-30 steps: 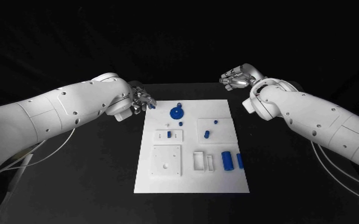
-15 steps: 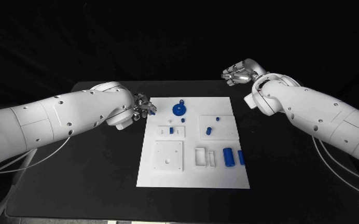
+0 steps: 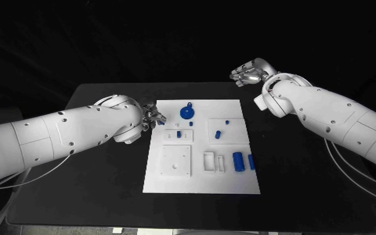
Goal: Assemble the parts on the task board
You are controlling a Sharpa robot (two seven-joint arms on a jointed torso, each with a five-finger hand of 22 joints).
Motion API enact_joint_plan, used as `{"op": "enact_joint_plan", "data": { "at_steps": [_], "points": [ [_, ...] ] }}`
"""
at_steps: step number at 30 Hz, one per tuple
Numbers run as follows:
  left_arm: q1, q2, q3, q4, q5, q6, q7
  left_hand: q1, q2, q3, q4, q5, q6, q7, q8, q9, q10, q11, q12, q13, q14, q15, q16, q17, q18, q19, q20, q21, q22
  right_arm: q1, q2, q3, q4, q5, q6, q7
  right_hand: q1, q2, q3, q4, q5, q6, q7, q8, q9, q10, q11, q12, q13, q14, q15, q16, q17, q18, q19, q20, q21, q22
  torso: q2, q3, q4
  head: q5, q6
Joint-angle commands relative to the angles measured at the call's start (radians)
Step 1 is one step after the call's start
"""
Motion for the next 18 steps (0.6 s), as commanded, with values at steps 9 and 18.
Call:
{"op": "enact_joint_plan", "data": {
  "at_steps": [9, 18],
  "points": [
    [-0.033, 0.036, 0.0, -0.018, -0.067, 0.028, 0.017, 0.004, 0.015, 0.032, -0.035, -0.001, 0.106, -0.1, -0.002, 0.002, 0.037, -0.007, -0.001, 0.003, 0.007, -0.002, -0.01, -0.002, 0.008, 0.007, -0.002, 0.006, 0.018, 0.0, 0.004, 0.001, -0.001, 0.006, 0.014, 0.015, -0.009, 0.003, 0.004, -0.001, 0.007, -0.001, 0.002, 0.002, 0.0, 0.0, 0.002, -0.006, -0.001, -0.008, 0.001, -0.006, -0.002, 0.009, -0.007, 0.002, -0.002, -0.001, 0.005, 0.0007, -0.001, -0.008, -0.011],
    [-0.042, 0.058, 0.001, -0.042, -0.065, 0.07, 0.027, 0.006, 0.019, 0.031, -0.034, -0.005, 0.099, -0.099, 0.003, 0.009, 0.036, -0.007, -0.003, 0.005, 0.007, -0.002, -0.013, 0.0, 0.004, 0.007, -0.004, 0.004, 0.018, 0.0, 0.006, 0.001, 0.0, 0.006, 0.018, 0.015, -0.01, 0.003, 0.005, -0.002, 0.007, -0.003, 0.003, 0.002, 0.0, -0.001, 0.003, -0.006, -0.001, -0.009, 0.002, -0.005, -0.002, 0.009, -0.008, 0.003, -0.003, -0.001, 0.004, 0.0016, 0.0001, -0.011, -0.019]
  ]
}}
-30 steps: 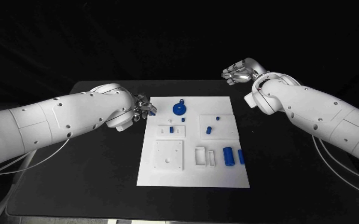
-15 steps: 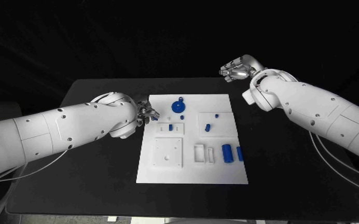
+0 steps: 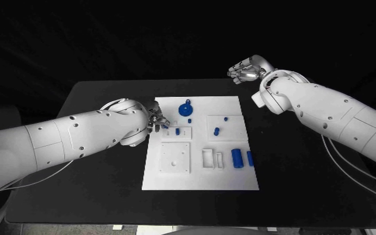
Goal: Assemble the parts on the task board
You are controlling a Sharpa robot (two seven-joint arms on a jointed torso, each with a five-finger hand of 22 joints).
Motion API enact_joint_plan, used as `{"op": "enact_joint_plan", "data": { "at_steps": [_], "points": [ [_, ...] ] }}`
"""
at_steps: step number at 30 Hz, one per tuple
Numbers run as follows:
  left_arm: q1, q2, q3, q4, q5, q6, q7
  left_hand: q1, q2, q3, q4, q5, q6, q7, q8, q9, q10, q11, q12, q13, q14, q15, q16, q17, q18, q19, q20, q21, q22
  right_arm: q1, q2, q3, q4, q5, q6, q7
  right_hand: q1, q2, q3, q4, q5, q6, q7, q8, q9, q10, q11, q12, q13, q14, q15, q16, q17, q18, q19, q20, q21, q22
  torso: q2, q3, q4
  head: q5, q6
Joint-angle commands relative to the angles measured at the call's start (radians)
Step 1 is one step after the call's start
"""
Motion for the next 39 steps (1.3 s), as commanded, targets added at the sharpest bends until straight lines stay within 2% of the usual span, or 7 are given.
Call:
{"op": "enact_joint_plan", "data": {
  "at_steps": [1, 7, 14, 20, 24, 35, 39],
  "points": [
    [-0.002, 0.007, 0.0, -0.006, -0.012, 0.049, 0.02, 0.001, 0.015, 0.029, -0.032, -0.001, 0.099, -0.099, 0.005, 0.001, 0.039, -0.005, -0.003, 0.002, 0.007, -0.002, -0.002, 0.001, 0.005, 0.005, -0.002, 0.004, 0.018, 0.0, 0.001, 0.001, 0.0, 0.003, 0.011, 0.011, -0.01, 0.003, 0.005, -0.002, 0.007, -0.003, 0.003, 0.002, 0.0, -0.001, 0.003, -0.006, -0.001, -0.006, -0.001, -0.006, -0.001, 0.009, -0.004, -0.001, -0.003, -0.001, 0.0, 0.0001, 0.0001, -0.001, -0.006],
    [-0.005, 0.011, 0.001, -0.014, -0.014, 0.07, 0.022, 0.001, 0.015, 0.029, -0.032, -0.002, 0.098, -0.099, 0.005, 0.001, 0.039, -0.005, -0.003, 0.002, 0.007, -0.002, -0.003, 0.001, 0.004, 0.005, -0.002, 0.004, 0.018, 0.0, 0.002, 0.001, -0.001, 0.003, 0.012, 0.011, -0.01, 0.003, 0.005, -0.002, 0.007, -0.003, 0.003, 0.002, 0.0, -0.001, 0.003, -0.006, -0.001, -0.006, -0.001, -0.006, -0.001, 0.009, -0.004, -0.001, -0.003, -0.001, 0.0, -0.0003, 0.0007, -0.001, -0.006],
    [-0.006, 0.011, 0.001, -0.013, -0.019, 0.087, 0.024, 0.002, 0.015, 0.03, -0.032, -0.003, 0.096, -0.099, 0.005, 0.002, 0.039, -0.005, -0.003, 0.004, 0.006, -0.002, -0.003, 0.003, 0.003, 0.004, -0.003, 0.004, 0.018, 0.0, 0.001, 0.001, -0.001, 0.003, 0.019, 0.01, -0.011, 0.004, 0.005, -0.002, 0.007, -0.003, 0.003, 0.002, 0.0, -0.002, 0.003, -0.006, -0.001, -0.006, -0.001, -0.005, -0.001, 0.009, -0.005, -0.001, -0.003, -0.001, 0.0, -0.0004, 0.0017, -0.008, -0.007],
    [-0.007, 0.012, 0.001, -0.015, -0.031, 0.085, 0.029, 0.002, 0.016, 0.03, -0.031, -0.004, 0.096, -0.099, 0.005, 0.002, 0.038, -0.004, -0.003, 0.005, 0.006, -0.003, -0.003, 0.003, 0.003, 0.005, -0.003, 0.004, 0.018, 0.0, 0.001, 0.001, 0.0, 0.003, 0.023, 0.01, -0.011, 0.005, 0.004, -0.003, 0.008, -0.005, 0.003, 0.002, 0.0, -0.003, 0.004, -0.005, -0.001, -0.008, -0.001, -0.005, -0.001, 0.009, -0.007, 0.0, -0.003, -0.001, 0.001, 0.0, 0.0008, -0.009, -0.01],
    [-0.01, 0.016, 0.001, -0.02, -0.039, 0.082, 0.033, 0.002, 0.018, 0.029, -0.029, -0.005, 0.093, -0.098, 0.006, 0.004, 0.039, -0.004, -0.002, 0.006, 0.007, -0.003, -0.003, 0.003, 0.003, 0.005, -0.003, 0.004, 0.018, 0.0, 0.001, 0.001, 0.0, 0.003, 0.022, 0.011, -0.011, 0.005, 0.004, -0.003, 0.008, -0.005, 0.003, 0.002, 0.0, -0.003, 0.004, -0.005, -0.001, -0.008, -0.001, -0.005, -0.001, 0.009, -0.007, 0.0, -0.003, -0.001, 0.002, -0.0011, 0.0001, -0.01, -0.014],
    [-0.015, 0.021, 0.001, -0.026, -0.046, 0.084, 0.038, 0.002, 0.019, 0.03, -0.027, -0.006, 0.09, -0.098, 0.008, 0.007, 0.038, -0.004, 0.0, 0.008, 0.007, -0.003, -0.002, 0.006, 0.004, 0.005, -0.003, 0.004, 0.018, 0.0, 0.001, 0.001, 0.001, 0.003, 0.019, 0.013, -0.011, 0.005, 0.004, -0.003, 0.008, -0.005, 0.003, 0.002, 0.0, -0.003, 0.004, -0.005, -0.001, -0.008, -0.001, -0.005, -0.001, 0.009, -0.007, 0.0, -0.003, -0.001, 0.002, -0.0007, 0.0006, -0.013, -0.015],
    [-0.016, 0.022, 0.001, -0.029, -0.047, 0.087, 0.041, 0.002, 0.019, 0.03, -0.027, -0.006, 0.09, -0.098, 0.008, 0.007, 0.038, -0.004, 0.0, 0.008, 0.007, -0.003, -0.002, 0.006, 0.004, 0.005, -0.003, 0.004, 0.018, 0.0, 0.001, 0.001, 0.003, 0.003, 0.017, 0.014, -0.012, 0.006, 0.004, -0.004, 0.009, -0.004, 0.003, 0.002, 0.0, -0.004, 0.004, -0.005, -0.001, -0.009, -0.001, -0.005, -0.001, 0.009, -0.007, 0.001, -0.003, -0.001, 0.001, 0.0008, -0.0001, -0.014, -0.016]
  ]
}}
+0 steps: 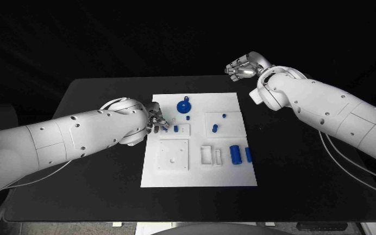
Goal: Assemble the parts on the task board
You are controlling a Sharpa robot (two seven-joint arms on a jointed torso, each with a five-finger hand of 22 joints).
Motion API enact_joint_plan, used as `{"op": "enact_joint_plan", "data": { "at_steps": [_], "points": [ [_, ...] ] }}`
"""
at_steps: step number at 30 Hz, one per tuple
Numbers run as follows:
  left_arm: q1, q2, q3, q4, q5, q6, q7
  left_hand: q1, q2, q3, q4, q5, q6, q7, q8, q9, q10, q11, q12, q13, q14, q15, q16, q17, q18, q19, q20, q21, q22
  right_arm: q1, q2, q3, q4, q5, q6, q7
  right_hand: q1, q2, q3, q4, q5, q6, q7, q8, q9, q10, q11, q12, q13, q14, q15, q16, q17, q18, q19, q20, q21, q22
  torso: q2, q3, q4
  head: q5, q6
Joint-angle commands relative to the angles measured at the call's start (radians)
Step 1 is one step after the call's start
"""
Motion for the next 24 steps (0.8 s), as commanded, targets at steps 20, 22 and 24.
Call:
{"op": "enact_joint_plan", "data": {
  "at_steps": [20, 22, 24],
  "points": [
    [-0.002, 0.003, 0.0, 0.001, -0.014, 0.061, 0.032, 0.006, 0.016, 0.032, -0.023, 0.004, 0.086, -0.097, 0.004, 0.004, 0.036, -0.008, 0.001, 0.005, 0.003, 0.0, -0.001, 0.003, 0.003, 0.004, -0.003, 0.005, 0.019, 0.0, -0.003, 0.001, 0.002, 0.002, 0.004, 0.011, -0.009, 0.001, 0.004, -0.004, 0.006, -0.004, 0.003, 0.002, 0.0, -0.004, 0.004, -0.005, -0.002, -0.009, 0.0, -0.005, -0.001, 0.009, -0.008, 0.001, -0.003, -0.001, 0.001, -0.0016, 0.0014, -0.005, -0.003],
    [-0.002, 0.003, 0.0, 0.001, -0.015, 0.063, 0.032, 0.007, 0.016, 0.033, -0.023, 0.003, 0.085, -0.097, 0.005, 0.005, 0.036, -0.008, 0.001, 0.006, 0.002, 0.0, -0.002, 0.002, 0.002, 0.003, -0.004, 0.005, 0.018, 0.0, -0.003, 0.001, 0.002, 0.002, 0.004, 0.011, -0.009, 0.001, 0.004, -0.004, 0.006, -0.004, 0.003, 0.002, 0.0, -0.004, 0.004, -0.005, -0.002, -0.009, 0.0, -0.005, -0.001, 0.009, -0.008, 0.001, -0.003, -0.001, 0.001, -0.0014, 0.0014, -0.005, -0.003],
    [-0.003, 0.004, 0.0, 0.001, -0.016, 0.065, 0.033, 0.007, 0.016, 0.033, -0.023, 0.003, 0.085, -0.097, 0.005, 0.005, 0.036, -0.008, 0.001, 0.006, 0.002, 0.0, -0.002, 0.002, 0.002, 0.003, -0.004, 0.005, 0.018, 0.0, -0.002, 0.001, 0.002, 0.002, 0.004, 0.011, -0.009, 0.001, 0.004, -0.004, 0.006, -0.004, 0.003, 0.002, 0.0, -0.004, 0.004, -0.005, -0.002, -0.009, 0.0, -0.005, -0.001, 0.009, -0.008, 0.001, -0.003, -0.001, 0.001, -0.0016, 0.001, -0.004, -0.003]
  ]
}}
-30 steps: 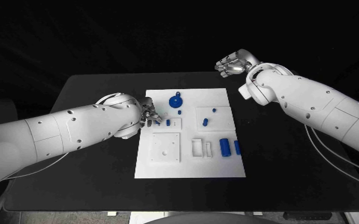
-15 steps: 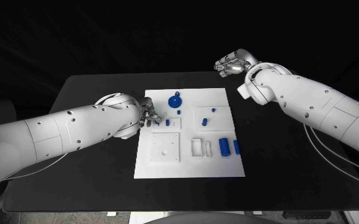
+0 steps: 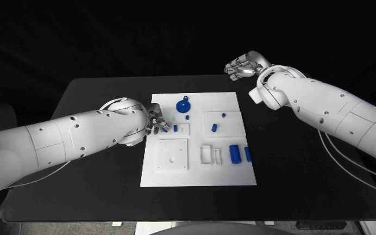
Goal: Assemble the parts on the task board
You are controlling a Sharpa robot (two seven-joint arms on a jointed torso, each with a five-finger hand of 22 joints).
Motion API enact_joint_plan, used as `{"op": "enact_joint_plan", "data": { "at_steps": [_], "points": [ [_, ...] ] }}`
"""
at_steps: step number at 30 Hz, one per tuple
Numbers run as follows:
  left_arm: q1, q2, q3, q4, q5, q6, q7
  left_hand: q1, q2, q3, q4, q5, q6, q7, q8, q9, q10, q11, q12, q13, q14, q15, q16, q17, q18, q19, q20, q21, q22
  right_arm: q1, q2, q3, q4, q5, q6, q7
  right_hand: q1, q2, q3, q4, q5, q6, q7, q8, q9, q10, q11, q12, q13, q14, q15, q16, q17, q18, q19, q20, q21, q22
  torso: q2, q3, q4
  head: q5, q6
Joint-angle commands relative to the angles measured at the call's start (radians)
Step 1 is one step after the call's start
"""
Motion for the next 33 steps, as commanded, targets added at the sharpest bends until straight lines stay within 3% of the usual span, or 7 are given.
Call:
{"op": "enact_joint_plan", "data": {
  "at_steps": [1, 15, 33],
  "points": [
    [-0.001, 0.002, 0.0, 0.001, -0.009, 0.027, 0.016, 0.007, 0.016, 0.029, -0.023, 0.001, 0.088, -0.093, 0.005, 0.002, 0.035, -0.008, 0.001, 0.001, 0.002, -0.001, -0.002, 0.0, 0.002, 0.003, -0.004, 0.005, 0.018, 0.0, 0.0, 0.001, 0.001, 0.001, 0.005, 0.009, -0.009, 0.002, 0.005, -0.004, 0.006, -0.004, 0.003, 0.002, 0.0, -0.004, 0.004, -0.005, -0.001, -0.009, 0.0, -0.005, -0.001, 0.009, -0.008, 0.001, -0.003, -0.001, 0.0, -0.0001, -0.0001, 0.002, 0.0],
    [-0.002, 0.004, 0.0, -0.012, -0.019, 0.021, 0.016, 0.008, 0.016, 0.029, -0.022, 0.001, 0.087, -0.093, 0.006, 0.002, 0.035, -0.008, 0.0, 0.002, 0.002, -0.001, -0.002, -0.001, 0.001, 0.003, -0.005, 0.005, 0.018, 0.0, 0.001, 0.001, 0.0, 0.001, 0.007, 0.009, -0.01, 0.002, 0.003, -0.004, 0.006, -0.005, 0.003, 0.002, 0.0, -0.005, 0.004, -0.005, -0.001, -0.01, 0.0, -0.005, -0.001, 0.009, -0.009, 0.002, -0.003, -0.001, 0.001, 0.0, -0.0005, 0.003, -0.001],
    [-0.004, -0.009, 0.0, 0.005, -0.026, -0.043, 0.024, 0.01, 0.015, 0.031, -0.023, 0.003, 0.088, -0.094, 0.006, 0.002, 0.037, -0.01, 0.001, 0.003, 0.004, -0.002, 0.0, 0.003, 0.002, 0.005, -0.005, 0.006, 0.018, -0.001, 0.003, 0.001, -0.003, 0.001, 0.009, 0.01, -0.011, 0.002, 0.002, -0.004, 0.007, -0.004, 0.003, 0.003, 0.0, -0.005, 0.004, -0.005, -0.001, -0.011, 0.0, -0.005, -0.001, 0.009, -0.01, 0.002, -0.003, -0.001, 0.001, -0.0003, 0.0009, 0.002, -0.006]
  ]
}}
